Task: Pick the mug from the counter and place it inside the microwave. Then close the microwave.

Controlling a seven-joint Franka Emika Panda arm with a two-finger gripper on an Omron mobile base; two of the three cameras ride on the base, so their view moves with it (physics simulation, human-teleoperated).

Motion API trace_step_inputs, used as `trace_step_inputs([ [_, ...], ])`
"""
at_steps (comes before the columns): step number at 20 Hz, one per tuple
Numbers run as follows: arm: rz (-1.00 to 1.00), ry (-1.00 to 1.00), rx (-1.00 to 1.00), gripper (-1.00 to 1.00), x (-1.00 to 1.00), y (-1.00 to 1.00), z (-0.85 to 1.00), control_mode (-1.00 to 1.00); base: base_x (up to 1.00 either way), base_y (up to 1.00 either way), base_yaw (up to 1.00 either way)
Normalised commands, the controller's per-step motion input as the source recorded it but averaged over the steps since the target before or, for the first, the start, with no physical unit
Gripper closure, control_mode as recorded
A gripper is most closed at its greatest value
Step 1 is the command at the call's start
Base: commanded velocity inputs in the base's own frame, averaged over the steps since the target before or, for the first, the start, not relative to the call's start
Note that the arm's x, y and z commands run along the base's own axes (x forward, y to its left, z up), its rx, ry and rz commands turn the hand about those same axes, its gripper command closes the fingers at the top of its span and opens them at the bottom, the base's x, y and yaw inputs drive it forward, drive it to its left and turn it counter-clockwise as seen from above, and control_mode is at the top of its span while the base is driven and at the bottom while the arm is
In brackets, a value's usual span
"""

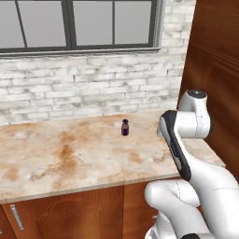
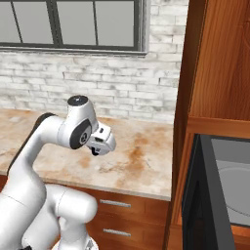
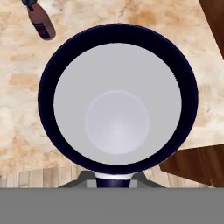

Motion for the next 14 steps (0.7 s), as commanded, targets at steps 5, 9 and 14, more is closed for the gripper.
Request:
trace_step_inputs([
  [5, 0.0, 0.0, 0.04, 1.0, -0.39, 0.81, 0.2, -1.0, 0.0, 0.0, 0.0],
  [9, 0.01, 0.0, 0.05, 1.0, -0.35, 0.51, 0.34, -1.0, 0.0, 0.0, 0.0],
  [14, 0.01, -0.03, 0.07, 1.0, -0.45, 0.21, 0.68, -1.0, 0.0, 0.0, 0.0],
])
